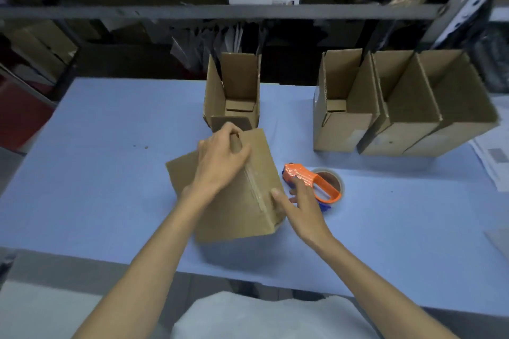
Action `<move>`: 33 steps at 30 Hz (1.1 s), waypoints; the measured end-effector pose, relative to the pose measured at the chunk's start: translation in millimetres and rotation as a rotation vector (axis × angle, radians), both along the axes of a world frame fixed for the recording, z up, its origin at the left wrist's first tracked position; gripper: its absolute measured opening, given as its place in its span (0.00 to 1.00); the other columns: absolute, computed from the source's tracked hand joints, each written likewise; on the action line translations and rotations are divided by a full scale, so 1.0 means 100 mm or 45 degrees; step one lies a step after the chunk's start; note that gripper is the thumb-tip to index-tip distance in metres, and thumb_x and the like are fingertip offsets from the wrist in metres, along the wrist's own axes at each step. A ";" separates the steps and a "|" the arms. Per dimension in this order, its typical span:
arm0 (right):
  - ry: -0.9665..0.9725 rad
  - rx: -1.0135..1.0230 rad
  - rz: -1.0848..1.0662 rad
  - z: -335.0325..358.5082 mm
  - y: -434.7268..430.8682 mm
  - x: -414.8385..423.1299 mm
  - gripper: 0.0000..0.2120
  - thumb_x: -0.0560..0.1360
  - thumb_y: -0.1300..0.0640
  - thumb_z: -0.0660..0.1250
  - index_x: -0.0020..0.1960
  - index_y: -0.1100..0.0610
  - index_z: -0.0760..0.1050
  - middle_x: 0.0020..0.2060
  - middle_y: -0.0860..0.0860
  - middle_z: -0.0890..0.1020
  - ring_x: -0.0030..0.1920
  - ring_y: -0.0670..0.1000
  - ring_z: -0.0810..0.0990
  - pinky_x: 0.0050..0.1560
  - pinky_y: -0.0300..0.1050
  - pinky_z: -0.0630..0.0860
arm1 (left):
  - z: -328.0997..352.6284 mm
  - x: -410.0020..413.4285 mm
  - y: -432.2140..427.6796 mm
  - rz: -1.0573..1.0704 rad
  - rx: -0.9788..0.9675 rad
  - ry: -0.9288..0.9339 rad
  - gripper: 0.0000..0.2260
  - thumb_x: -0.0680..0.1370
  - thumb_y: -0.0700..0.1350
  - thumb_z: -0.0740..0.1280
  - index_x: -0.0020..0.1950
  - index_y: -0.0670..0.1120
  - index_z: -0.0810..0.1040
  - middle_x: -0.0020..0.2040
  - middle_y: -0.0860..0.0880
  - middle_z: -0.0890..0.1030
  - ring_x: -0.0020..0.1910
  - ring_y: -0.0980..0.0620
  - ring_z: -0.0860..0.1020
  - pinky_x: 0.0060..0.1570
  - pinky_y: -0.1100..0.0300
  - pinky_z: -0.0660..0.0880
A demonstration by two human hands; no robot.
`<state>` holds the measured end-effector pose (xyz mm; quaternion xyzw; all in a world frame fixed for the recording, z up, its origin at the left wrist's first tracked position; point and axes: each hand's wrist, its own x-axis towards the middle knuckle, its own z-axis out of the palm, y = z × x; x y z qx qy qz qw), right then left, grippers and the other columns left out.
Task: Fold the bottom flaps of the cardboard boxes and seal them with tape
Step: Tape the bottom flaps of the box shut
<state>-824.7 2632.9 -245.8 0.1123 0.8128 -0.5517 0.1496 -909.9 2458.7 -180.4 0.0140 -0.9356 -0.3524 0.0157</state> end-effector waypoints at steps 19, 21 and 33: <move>0.208 0.154 -0.081 0.45 -0.42 -0.27 0.43 0.56 0.47 0.82 0.64 0.54 0.65 0.59 0.48 0.72 0.58 0.49 0.73 0.54 0.43 0.71 | -0.10 0.76 -0.50 0.491 0.907 -0.477 0.29 0.54 0.40 0.83 0.53 0.47 0.80 0.46 0.51 0.86 0.46 0.52 0.84 0.47 0.56 0.80; 0.181 0.026 -0.130 0.44 -0.40 -0.30 0.37 0.61 0.53 0.79 0.65 0.52 0.66 0.59 0.48 0.74 0.58 0.49 0.74 0.57 0.46 0.73 | -0.12 0.77 -0.50 0.585 0.975 -0.472 0.27 0.55 0.36 0.82 0.51 0.46 0.80 0.44 0.51 0.86 0.44 0.52 0.84 0.40 0.60 0.79; 0.131 0.041 -0.133 0.41 -0.36 -0.38 0.32 0.64 0.56 0.78 0.64 0.54 0.66 0.58 0.51 0.75 0.57 0.52 0.75 0.59 0.52 0.73 | -0.17 0.72 -0.40 0.704 0.887 -0.548 0.29 0.50 0.49 0.81 0.49 0.51 0.80 0.45 0.54 0.85 0.48 0.49 0.83 0.54 0.47 0.79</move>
